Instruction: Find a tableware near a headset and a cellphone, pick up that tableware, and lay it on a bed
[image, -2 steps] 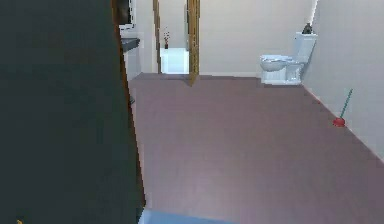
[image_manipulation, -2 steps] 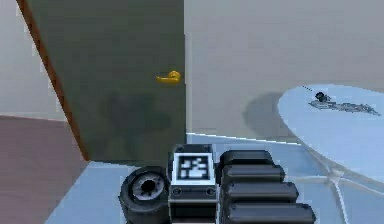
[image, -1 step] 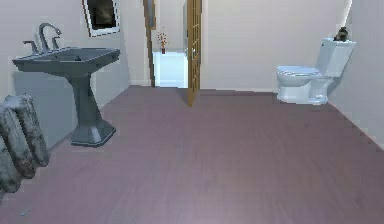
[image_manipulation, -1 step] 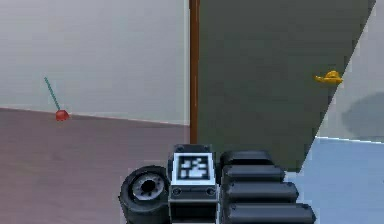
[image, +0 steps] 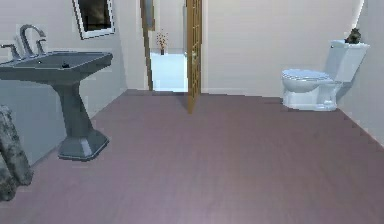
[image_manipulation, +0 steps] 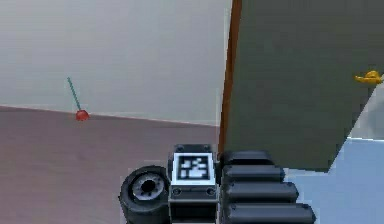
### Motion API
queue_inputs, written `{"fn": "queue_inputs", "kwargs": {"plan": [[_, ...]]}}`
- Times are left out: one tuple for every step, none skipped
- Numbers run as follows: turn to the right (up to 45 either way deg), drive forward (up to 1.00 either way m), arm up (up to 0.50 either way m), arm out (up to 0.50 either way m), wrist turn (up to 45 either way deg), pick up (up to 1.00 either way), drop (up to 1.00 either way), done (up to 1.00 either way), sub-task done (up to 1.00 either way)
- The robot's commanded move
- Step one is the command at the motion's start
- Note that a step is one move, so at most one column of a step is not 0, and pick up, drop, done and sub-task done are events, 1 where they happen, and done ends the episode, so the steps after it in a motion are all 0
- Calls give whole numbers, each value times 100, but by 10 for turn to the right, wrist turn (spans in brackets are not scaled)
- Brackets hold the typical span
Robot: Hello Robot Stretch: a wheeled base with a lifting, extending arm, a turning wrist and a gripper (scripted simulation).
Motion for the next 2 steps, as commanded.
{"fn": "queue_inputs", "kwargs": {"plan": [[-120,0,0,0,0,0,0,0,0],[0,100,0,0,0,0,0,0,0]]}}
